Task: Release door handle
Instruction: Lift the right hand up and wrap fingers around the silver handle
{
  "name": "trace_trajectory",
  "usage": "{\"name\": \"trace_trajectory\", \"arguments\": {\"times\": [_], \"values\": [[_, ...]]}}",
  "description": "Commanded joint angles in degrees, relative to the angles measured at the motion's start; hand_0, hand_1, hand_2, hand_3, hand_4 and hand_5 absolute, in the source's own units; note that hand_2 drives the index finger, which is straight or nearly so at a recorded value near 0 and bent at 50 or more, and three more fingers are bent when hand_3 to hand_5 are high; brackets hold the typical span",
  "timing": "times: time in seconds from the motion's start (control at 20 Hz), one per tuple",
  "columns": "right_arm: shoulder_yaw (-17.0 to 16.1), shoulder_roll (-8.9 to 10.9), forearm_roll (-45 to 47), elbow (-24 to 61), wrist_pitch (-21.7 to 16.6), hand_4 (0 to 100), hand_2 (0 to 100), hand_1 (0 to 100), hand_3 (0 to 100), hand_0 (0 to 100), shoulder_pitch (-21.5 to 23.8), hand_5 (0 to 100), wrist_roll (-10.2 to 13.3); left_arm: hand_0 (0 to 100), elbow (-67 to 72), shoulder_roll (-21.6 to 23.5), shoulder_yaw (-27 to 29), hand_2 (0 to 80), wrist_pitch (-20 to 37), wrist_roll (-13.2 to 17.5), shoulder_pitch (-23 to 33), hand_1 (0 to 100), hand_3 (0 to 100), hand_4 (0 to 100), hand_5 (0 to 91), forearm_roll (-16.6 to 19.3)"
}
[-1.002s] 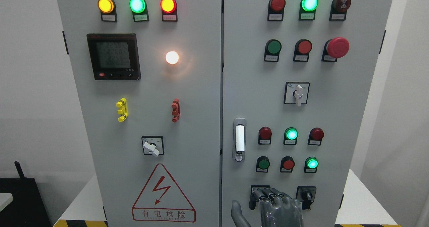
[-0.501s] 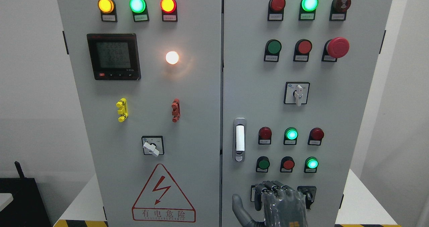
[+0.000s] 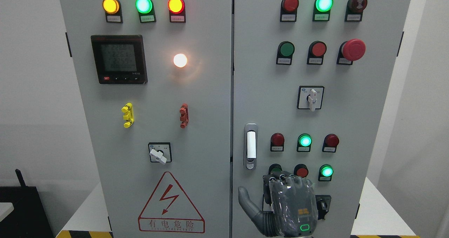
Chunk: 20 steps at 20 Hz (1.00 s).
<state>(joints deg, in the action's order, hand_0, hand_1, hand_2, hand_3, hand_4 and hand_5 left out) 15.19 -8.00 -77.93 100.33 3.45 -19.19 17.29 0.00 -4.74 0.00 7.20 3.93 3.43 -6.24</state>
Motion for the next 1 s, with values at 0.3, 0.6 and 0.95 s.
{"name": "trace_trajectory", "arguments": {"times": [0.3, 0.6, 0.95], "values": [[-0.16, -0.08, 0.05, -5.23, 1.29, 100, 100, 41, 100, 21, -6.56, 99, -0.76, 12, -0.88, -0.01, -0.70, 0.0, 0.01, 0.03, 0.00, 39, 0, 0, 0.0, 0.00], [-0.16, -0.08, 0.05, -5.76, 1.29, 100, 100, 42, 100, 20, -6.74, 99, -2.26, 12, -0.88, -0.01, -0.70, 0.0, 0.01, 0.03, 0.00, 39, 0, 0, 0.0, 0.00], [-0.25, -0.08, 0.05, -6.20, 1.29, 100, 100, 41, 100, 21, -7.88, 99, -2.26, 12, -0.88, -0.01, -0.70, 0.0, 0.01, 0.03, 0.00, 39, 0, 0, 0.0, 0.00]]}}
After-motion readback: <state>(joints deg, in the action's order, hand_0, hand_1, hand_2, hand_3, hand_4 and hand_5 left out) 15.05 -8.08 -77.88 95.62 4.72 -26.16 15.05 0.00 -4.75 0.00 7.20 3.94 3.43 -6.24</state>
